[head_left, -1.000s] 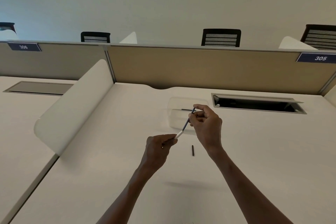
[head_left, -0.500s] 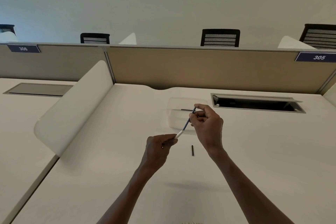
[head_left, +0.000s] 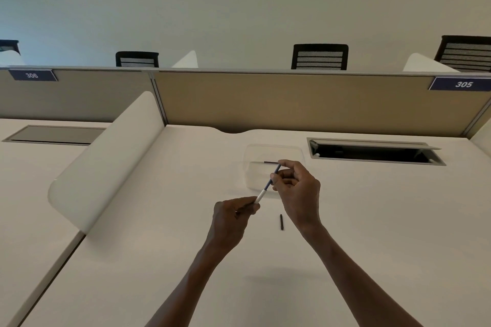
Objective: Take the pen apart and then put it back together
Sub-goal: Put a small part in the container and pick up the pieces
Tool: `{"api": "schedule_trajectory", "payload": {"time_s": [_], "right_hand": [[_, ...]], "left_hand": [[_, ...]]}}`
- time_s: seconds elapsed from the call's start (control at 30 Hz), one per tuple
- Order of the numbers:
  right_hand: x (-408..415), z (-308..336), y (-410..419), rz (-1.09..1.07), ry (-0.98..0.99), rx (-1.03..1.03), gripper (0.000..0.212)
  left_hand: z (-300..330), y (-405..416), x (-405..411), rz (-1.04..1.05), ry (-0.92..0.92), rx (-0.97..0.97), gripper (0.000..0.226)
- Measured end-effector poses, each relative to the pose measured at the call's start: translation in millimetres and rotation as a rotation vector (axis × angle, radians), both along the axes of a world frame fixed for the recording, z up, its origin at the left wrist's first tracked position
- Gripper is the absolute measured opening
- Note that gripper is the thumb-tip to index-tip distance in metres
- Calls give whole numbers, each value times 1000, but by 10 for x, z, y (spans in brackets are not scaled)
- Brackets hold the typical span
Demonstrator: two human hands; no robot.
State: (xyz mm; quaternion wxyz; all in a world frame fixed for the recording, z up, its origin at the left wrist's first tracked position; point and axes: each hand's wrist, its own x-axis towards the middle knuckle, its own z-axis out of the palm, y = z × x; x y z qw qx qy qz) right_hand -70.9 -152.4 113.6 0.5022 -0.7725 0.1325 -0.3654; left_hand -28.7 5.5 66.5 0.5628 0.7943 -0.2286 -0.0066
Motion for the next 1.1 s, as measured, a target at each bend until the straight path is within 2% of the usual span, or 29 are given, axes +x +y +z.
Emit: {"api": "schedule_trajectory", "payload": {"time_s": [0.1,0.23,0.5,0.63,0.87,1.1], "right_hand": [[-11,-60,36,23,-15,-29,26],[-28,-114,88,67,4,-114,13],[-45,-208,23,47,31,-132,11],[-38,-361,-111,15,156,-113,10],[-30,-799,-376,-54,471,-196,7],[67,-1110,-426,-38,767,-205,10]], "left_hand": [[24,4,-1,3,4,-3,12],[96,6,2,17,1,-13,13],[101,41,-9,45,27,-39,11],[81,68,-5,55,45,-57,10],[58,106,-24,74,115,-86,14],[47,110,0,71,112,-69,14]]}}
